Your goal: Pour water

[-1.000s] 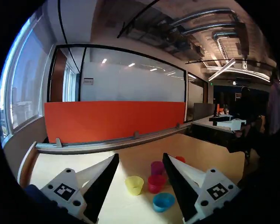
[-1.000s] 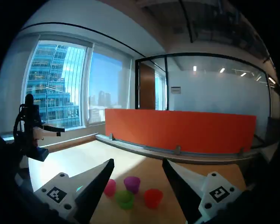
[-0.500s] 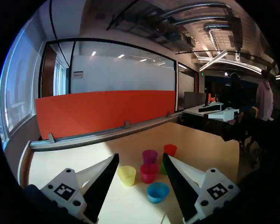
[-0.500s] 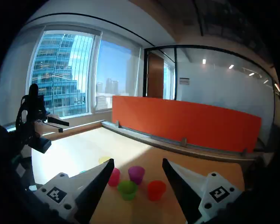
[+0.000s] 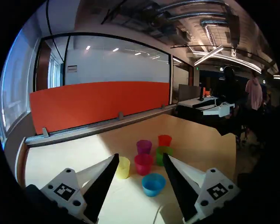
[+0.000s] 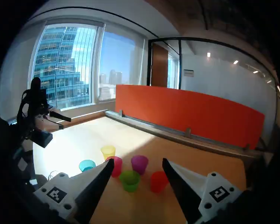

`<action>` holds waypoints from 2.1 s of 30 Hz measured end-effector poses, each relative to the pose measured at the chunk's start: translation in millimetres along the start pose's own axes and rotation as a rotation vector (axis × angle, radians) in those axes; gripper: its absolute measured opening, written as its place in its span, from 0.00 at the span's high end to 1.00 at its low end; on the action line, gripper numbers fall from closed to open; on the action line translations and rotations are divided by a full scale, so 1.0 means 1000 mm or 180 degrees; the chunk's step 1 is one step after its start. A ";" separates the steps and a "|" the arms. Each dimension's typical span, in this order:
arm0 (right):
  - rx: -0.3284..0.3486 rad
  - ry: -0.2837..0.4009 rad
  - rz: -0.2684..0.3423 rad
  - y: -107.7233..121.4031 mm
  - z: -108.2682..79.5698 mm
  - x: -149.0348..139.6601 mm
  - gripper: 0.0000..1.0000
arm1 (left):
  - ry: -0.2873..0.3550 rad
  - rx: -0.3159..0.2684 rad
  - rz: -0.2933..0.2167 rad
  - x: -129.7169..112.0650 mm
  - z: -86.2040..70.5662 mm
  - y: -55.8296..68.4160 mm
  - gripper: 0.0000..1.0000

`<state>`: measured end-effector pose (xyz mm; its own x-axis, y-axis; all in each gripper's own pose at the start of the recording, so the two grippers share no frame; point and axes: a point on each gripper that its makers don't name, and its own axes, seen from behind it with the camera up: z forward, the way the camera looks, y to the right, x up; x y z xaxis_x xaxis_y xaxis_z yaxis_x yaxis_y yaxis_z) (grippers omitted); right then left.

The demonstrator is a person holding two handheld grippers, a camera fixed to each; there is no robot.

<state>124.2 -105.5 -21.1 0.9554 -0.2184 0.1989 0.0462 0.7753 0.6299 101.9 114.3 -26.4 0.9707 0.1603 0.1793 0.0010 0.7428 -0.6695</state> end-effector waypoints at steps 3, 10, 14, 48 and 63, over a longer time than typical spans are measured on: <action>0.0023 -0.0040 0.0007 -0.002 0.002 -0.007 0.00 | -0.0053 -0.0037 0.0007 -0.010 0.002 0.003 0.14; 0.0064 -0.0122 0.0008 -0.005 0.009 -0.025 0.00 | -0.0203 -0.0088 -0.0008 -0.040 0.008 0.008 0.14; 0.0085 -0.0158 0.0004 -0.008 0.013 -0.036 0.00 | -0.0301 -0.0104 -0.0007 -0.057 0.014 0.011 0.14; 0.0224 -0.0473 -0.0096 -0.018 0.060 -0.101 0.00 | -0.1123 -0.0334 0.0298 -0.167 0.058 0.035 0.14; 0.0307 -0.0560 -0.0097 -0.022 0.085 -0.112 0.00 | -0.1389 -0.0470 0.0326 -0.182 0.087 0.038 0.14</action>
<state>-8.8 -148.4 7.1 0.8878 -0.3478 0.3014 0.0381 0.7082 0.7050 -95.9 169.6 -21.4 0.7757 0.5098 0.3720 -0.0247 0.6135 -0.7893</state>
